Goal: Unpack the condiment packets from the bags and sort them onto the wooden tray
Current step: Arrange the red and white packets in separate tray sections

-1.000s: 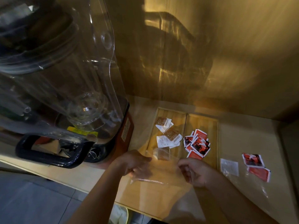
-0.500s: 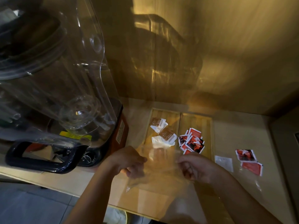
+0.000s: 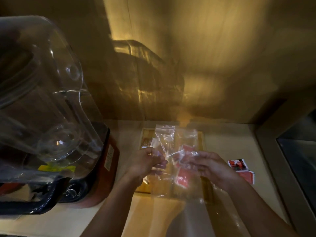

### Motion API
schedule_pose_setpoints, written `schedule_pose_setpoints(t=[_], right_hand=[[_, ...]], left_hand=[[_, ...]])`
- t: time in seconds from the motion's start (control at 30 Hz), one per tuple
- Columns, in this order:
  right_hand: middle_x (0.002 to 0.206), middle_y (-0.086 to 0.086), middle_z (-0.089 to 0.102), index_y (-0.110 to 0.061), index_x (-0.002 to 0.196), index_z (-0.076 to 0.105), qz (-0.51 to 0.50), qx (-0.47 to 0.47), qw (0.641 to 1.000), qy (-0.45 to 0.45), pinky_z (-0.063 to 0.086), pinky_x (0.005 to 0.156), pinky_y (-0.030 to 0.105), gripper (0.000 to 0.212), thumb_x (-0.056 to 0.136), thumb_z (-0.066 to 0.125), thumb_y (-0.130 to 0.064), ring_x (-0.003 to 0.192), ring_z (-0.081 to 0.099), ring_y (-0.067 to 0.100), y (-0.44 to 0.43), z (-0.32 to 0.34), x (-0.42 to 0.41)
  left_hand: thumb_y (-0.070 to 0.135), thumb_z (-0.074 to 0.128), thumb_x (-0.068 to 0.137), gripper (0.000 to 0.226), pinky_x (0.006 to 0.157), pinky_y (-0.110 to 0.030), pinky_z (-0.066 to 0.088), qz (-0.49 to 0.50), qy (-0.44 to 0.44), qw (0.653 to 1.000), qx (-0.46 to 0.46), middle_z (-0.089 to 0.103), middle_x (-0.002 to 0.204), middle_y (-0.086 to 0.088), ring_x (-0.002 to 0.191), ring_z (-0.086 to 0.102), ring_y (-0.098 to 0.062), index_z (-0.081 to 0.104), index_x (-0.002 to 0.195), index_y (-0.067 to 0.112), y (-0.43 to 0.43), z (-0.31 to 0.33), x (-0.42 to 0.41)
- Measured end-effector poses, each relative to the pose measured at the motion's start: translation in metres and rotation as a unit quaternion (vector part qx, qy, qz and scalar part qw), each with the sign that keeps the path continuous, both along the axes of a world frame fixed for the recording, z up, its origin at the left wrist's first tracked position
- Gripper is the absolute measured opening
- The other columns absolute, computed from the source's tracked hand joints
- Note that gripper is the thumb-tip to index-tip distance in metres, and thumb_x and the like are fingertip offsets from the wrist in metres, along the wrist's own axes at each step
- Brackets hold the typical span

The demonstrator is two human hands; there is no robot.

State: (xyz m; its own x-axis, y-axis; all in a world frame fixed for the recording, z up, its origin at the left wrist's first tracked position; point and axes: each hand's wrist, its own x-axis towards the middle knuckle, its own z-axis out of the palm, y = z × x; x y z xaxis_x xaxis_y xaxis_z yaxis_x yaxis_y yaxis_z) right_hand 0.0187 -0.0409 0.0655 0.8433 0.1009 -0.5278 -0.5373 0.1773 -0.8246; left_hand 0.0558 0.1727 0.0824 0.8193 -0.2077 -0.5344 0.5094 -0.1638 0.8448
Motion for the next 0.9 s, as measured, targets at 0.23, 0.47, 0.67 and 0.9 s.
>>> schedule_pose_setpoints(t=[0.23, 0.47, 0.67, 0.9], right_hand=[[0.067, 0.012, 0.073, -0.006, 0.064, 0.059, -0.099, -0.048, 0.994, -0.028, 0.048, 0.047, 0.023, 0.014, 0.076, 0.066, -0.001, 0.053, 0.063, 0.017, -0.024, -0.005, -0.016], [0.049, 0.006, 0.060, 0.004, 0.076, 0.059, -0.220, -0.117, 0.968, -0.033, 0.036, 0.034, 0.012, 0.006, 0.078, 0.064, 0.003, 0.033, 0.049, 0.004, -0.068, -0.023, -0.046], [0.038, -0.001, 0.058, 0.002, 0.061, 0.057, -0.283, -0.131, 0.950, -0.026, 0.034, 0.031, 0.011, 0.018, 0.077, 0.061, 0.007, 0.030, 0.048, 0.006, -0.102, -0.033, -0.088], [0.035, 0.002, 0.056, -0.008, 0.045, 0.057, -0.265, -0.210, 0.941, 0.025, 0.041, 0.040, 0.019, 0.038, 0.078, 0.057, 0.012, 0.034, 0.050, 0.010, -0.120, -0.076, -0.117]], left_hand=[[0.009, 0.063, 0.085, 0.007, 0.053, -0.027, 0.052, -0.017, -0.014, 1.000, -0.015, 0.072, 0.060, -0.001, 0.053, 0.065, -0.012, 0.060, 0.079, 0.008, -0.034, -0.002, -0.003], [-0.001, 0.059, 0.085, 0.020, 0.049, -0.026, 0.051, -0.074, 0.045, 0.996, 0.010, 0.066, 0.064, -0.007, 0.051, 0.061, -0.016, 0.056, 0.067, 0.008, -0.089, -0.028, -0.022], [-0.011, 0.044, 0.086, 0.030, 0.035, -0.012, 0.036, -0.120, 0.104, 0.987, -0.017, 0.053, 0.044, -0.002, 0.027, 0.041, -0.010, 0.042, 0.066, 0.011, -0.128, -0.062, -0.047], [-0.013, 0.048, 0.080, 0.048, 0.033, -0.016, 0.037, -0.157, 0.031, 0.985, 0.072, 0.046, 0.034, -0.002, 0.027, 0.043, -0.015, 0.055, 0.044, 0.017, -0.154, -0.098, -0.079]])
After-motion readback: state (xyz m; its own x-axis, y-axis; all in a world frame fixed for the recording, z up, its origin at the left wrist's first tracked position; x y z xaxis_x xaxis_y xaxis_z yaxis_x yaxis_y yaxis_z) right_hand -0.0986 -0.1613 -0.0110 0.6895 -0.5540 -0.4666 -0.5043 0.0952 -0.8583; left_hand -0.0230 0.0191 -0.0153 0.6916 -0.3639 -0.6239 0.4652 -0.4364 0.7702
